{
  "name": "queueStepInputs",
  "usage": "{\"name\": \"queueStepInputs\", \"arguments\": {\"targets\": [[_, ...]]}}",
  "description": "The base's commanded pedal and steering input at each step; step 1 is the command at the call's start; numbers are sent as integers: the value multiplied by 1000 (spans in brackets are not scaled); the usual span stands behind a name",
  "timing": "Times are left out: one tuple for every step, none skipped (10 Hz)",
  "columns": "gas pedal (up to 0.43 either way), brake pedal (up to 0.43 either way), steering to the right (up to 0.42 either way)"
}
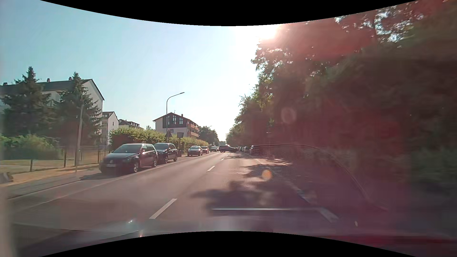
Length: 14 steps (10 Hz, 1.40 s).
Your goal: Follow the waypoints while adhering to traffic rules and regulations
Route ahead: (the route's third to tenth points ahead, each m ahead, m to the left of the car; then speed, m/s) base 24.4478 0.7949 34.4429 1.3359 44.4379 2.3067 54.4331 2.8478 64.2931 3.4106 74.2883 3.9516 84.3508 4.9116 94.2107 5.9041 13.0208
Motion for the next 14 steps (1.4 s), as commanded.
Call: {"name": "queueStepInputs", "arguments": {"targets": [[0, 122, -6], [0, 146, -6], [0, 165, -6], [0, 177, -6], [0, 183, -6], [0, 189, -7], [0, 201, -8], [0, 213, -9], [0, 226, -11], [0, 232, -11], [0, 238, -11], [0, 250, -11], [0, 256, -11], [0, 268, -12]]}}
